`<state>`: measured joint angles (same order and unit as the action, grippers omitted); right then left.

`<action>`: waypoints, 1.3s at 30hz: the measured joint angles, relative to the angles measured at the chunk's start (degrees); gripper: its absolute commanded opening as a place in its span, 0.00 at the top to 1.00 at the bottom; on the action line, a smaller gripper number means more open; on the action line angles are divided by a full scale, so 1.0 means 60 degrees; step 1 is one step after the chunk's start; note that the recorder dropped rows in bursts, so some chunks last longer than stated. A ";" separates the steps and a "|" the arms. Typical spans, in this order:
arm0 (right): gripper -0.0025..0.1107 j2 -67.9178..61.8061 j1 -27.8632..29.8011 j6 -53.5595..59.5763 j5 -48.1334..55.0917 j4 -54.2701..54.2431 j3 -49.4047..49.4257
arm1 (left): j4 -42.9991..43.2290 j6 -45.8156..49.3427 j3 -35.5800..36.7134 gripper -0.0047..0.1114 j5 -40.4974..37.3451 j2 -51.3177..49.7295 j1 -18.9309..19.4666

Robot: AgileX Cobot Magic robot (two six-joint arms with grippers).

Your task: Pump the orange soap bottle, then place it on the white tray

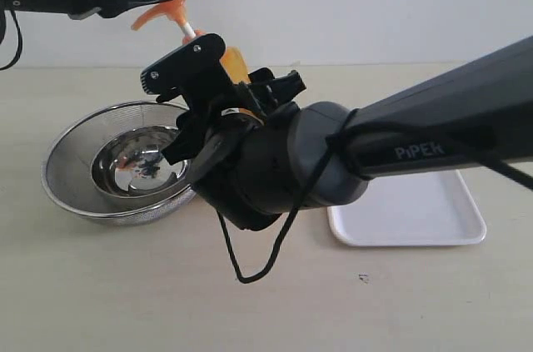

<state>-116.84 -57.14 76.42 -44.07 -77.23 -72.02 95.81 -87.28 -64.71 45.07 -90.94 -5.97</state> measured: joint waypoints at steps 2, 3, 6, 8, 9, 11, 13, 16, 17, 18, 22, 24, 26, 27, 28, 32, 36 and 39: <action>0.98 0.0000 0.0000 0.0039 -0.0018 0.0000 0.0000 | -0.0106 0.0000 0.0066 0.92 0.0000 0.0000 0.0000; 0.98 0.0000 0.0000 0.0056 -0.0018 0.0000 0.0000 | -0.0128 0.0000 0.0066 0.92 0.0023 0.0000 0.0000; 0.98 0.0000 0.0000 0.0100 -0.0031 -0.0016 0.0017 | -0.0171 -0.0016 0.0084 0.92 0.0079 0.0000 0.0018; 0.98 0.0000 0.0000 0.0122 -0.0031 -0.0041 0.0017 | -0.0168 -0.0016 0.0127 0.92 0.0088 0.0059 0.0018; 0.98 0.0000 0.0000 0.0136 -0.0031 -0.0041 0.0017 | -0.0145 -0.0016 0.0131 0.92 0.0088 0.0098 0.0018; 0.98 0.0000 0.0000 0.0153 -0.0039 -0.0041 0.0017 | -0.0047 -0.0016 0.0154 0.92 0.0088 0.0166 0.0018; 0.98 0.0000 0.0000 0.0153 -0.0039 -0.0041 0.0017 | 0.0013 -0.0016 0.0171 0.92 0.0072 0.0201 0.0018; 0.98 0.0000 0.0000 0.0153 -0.0019 -0.0041 0.0017 | 0.0064 -0.0016 0.0171 0.92 0.0053 0.0223 0.0018; 0.98 0.0000 0.0000 0.0153 -0.0019 -0.0041 0.0017 | 0.0064 -0.0016 0.0179 0.92 0.0053 0.0223 0.0018; 0.98 0.0000 0.0000 0.0161 -0.0019 -0.0041 0.0017 | 0.0064 -0.0016 0.0194 0.92 0.0053 0.0223 0.0018; 0.98 0.0000 0.0000 0.0178 -0.0019 -0.0041 0.0017 | 0.0047 -0.0016 0.0319 0.92 -0.0053 0.0286 0.0018; 0.98 0.0000 0.0000 0.0178 -0.0019 -0.0041 0.0017 | 0.0029 -0.0016 0.0359 0.92 -0.0098 0.0305 0.0018; 0.98 0.0000 0.0000 0.0178 0.0000 -0.0041 0.0017 | 0.0029 -0.0016 0.0361 0.92 -0.0098 0.0305 0.0018; 0.98 0.0000 0.0000 0.0178 0.0000 -0.0041 0.0017 | 0.0029 -0.0016 0.0361 0.92 -0.0116 0.0305 0.0018; 0.98 0.0000 0.0000 0.0178 0.0000 -0.0041 0.0017 | 0.0029 -0.0016 0.0361 0.92 -0.0116 0.0305 0.0018; 0.98 0.0000 0.0000 0.0178 0.0000 -0.0041 0.0017 | 0.0009 -0.0016 0.0361 0.92 -0.0116 0.0305 0.0018; 0.98 0.0000 0.0000 0.0178 0.0000 -0.0041 0.0017 | 0.0009 -0.0016 0.0361 0.92 -0.0116 0.0305 0.0018; 0.98 0.0000 0.0000 0.0178 0.0000 -0.0041 0.0017 | -0.0010 -0.0016 0.0374 0.92 -0.0116 0.0320 0.0018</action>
